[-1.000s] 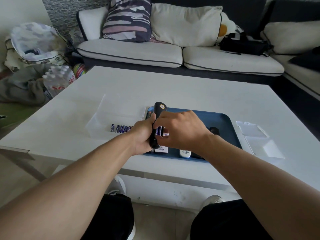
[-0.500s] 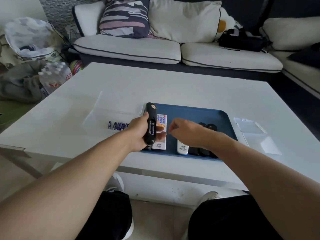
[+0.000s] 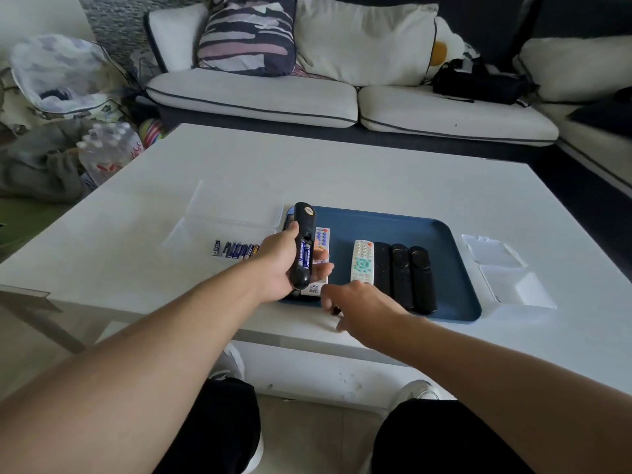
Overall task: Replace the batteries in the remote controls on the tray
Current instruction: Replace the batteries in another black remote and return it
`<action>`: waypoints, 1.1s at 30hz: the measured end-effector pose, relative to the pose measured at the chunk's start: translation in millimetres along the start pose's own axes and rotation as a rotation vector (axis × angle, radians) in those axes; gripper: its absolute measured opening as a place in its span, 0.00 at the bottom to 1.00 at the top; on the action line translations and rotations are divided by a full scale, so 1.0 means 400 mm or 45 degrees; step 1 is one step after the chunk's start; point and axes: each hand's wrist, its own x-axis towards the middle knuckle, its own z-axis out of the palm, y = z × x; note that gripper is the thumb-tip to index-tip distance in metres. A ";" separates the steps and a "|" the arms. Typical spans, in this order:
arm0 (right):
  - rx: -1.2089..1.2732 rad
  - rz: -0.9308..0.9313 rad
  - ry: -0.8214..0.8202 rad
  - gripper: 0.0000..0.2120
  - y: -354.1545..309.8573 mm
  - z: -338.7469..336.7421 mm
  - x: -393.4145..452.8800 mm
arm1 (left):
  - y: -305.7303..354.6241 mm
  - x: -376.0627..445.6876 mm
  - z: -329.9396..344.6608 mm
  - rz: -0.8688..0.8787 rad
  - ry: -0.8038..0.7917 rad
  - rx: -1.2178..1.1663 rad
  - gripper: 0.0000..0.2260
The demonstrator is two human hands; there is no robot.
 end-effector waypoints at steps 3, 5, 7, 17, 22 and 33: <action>-0.016 -0.044 0.017 0.14 0.006 0.018 -0.005 | 0.001 -0.006 0.005 0.005 -0.026 0.004 0.25; -0.021 -0.055 0.027 0.14 0.007 0.022 -0.010 | 0.001 -0.007 0.008 0.010 -0.046 -0.004 0.25; -0.030 -0.046 0.043 0.14 0.006 0.025 -0.015 | 0.000 -0.008 0.011 0.014 -0.065 -0.007 0.24; -0.038 0.096 0.445 0.05 -0.001 -0.081 -0.032 | 0.004 -0.012 0.016 0.110 -0.261 0.076 0.26; 0.316 -0.048 0.893 0.08 -0.007 -0.140 -0.020 | 0.007 -0.029 0.033 0.144 -0.421 0.014 0.27; 0.093 -0.156 0.888 0.14 -0.012 -0.156 -0.012 | 0.010 -0.055 0.045 0.150 -0.527 -0.065 0.25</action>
